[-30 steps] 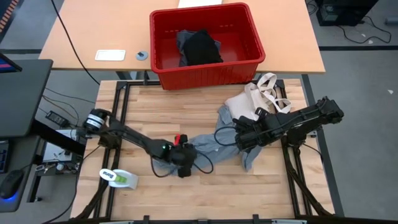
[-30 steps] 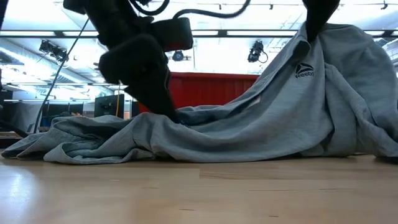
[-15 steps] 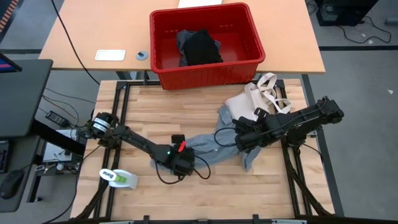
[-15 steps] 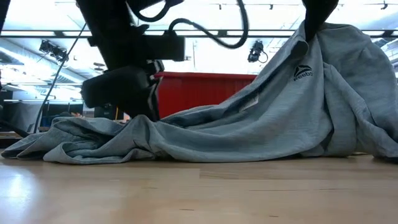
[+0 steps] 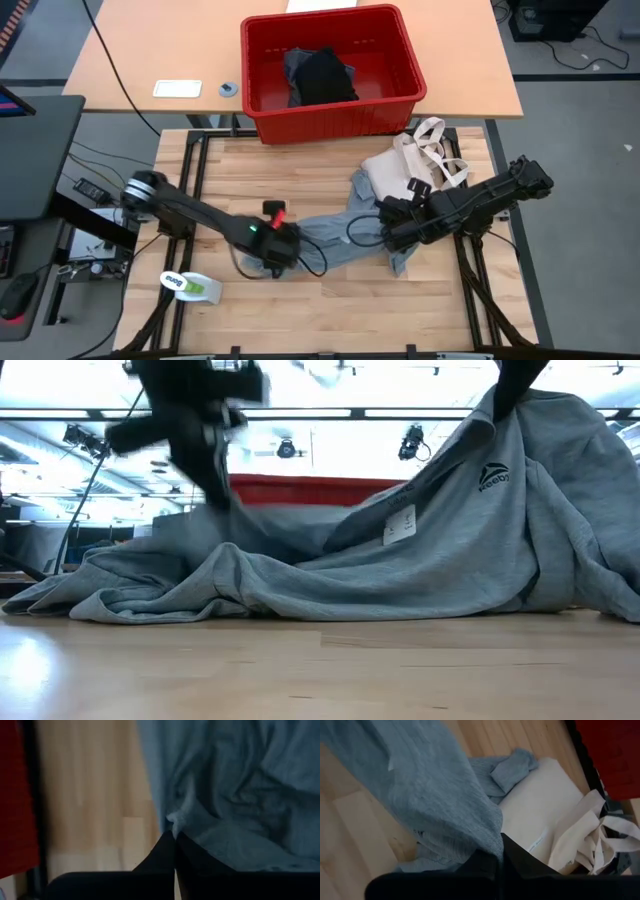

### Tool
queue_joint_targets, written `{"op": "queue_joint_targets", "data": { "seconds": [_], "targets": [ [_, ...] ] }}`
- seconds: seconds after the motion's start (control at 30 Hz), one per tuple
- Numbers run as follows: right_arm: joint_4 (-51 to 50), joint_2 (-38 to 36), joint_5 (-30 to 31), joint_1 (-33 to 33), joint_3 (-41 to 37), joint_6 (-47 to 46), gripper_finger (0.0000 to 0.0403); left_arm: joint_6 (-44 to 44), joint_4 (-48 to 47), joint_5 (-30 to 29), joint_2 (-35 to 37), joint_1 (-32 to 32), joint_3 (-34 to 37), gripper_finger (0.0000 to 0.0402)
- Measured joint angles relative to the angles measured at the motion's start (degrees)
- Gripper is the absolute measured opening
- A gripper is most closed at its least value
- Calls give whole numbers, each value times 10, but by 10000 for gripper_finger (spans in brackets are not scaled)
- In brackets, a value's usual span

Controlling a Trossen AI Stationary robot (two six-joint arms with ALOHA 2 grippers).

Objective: Fold Laundry from Bin
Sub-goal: Fold the gray shirt

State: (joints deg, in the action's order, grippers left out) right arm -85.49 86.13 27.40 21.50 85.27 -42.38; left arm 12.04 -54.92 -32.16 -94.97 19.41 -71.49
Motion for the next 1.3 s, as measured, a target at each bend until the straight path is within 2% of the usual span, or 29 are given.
{"op": "queue_joint_targets", "data": {
  "seconds": [0.1, 0.23, 0.43, 0.63, 0.77, 0.9, 1.1, 1.2, 1.3],
  "targets": [
    [2, 0, 8, 8, 0, 32, 12, -32, -14, -19, 71, -3, -2, 2],
    [2, 0, 51, 25, 0, 93, 14, -80, -21, -91, 161, -6, -2, 1],
    [2, -6, 153, 49, 0, 190, 15, -200, 2, -160, 285, -1, -2, 1],
    [24, -23, 243, 64, 0, 311, 14, -254, 45, -171, 384, 2, -28, 1],
    [124, -48, 277, 66, 0, 415, 14, -304, 89, -162, 421, 2, -68, 0],
    [282, -94, 247, 66, 0, 517, 14, -341, 138, -120, 434, 2, -120, 0],
    [522, -173, 152, 61, 0, 636, 14, -344, 193, -46, 433, 2, -202, 0],
    [598, -206, 106, 52, 0, 663, 14, -343, 236, -7, 429, 2, -227, 3],
    [632, -235, 63, 42, 0, 672, 14, -349, 274, 32, 429, 2, -246, 8]
  ]
}}
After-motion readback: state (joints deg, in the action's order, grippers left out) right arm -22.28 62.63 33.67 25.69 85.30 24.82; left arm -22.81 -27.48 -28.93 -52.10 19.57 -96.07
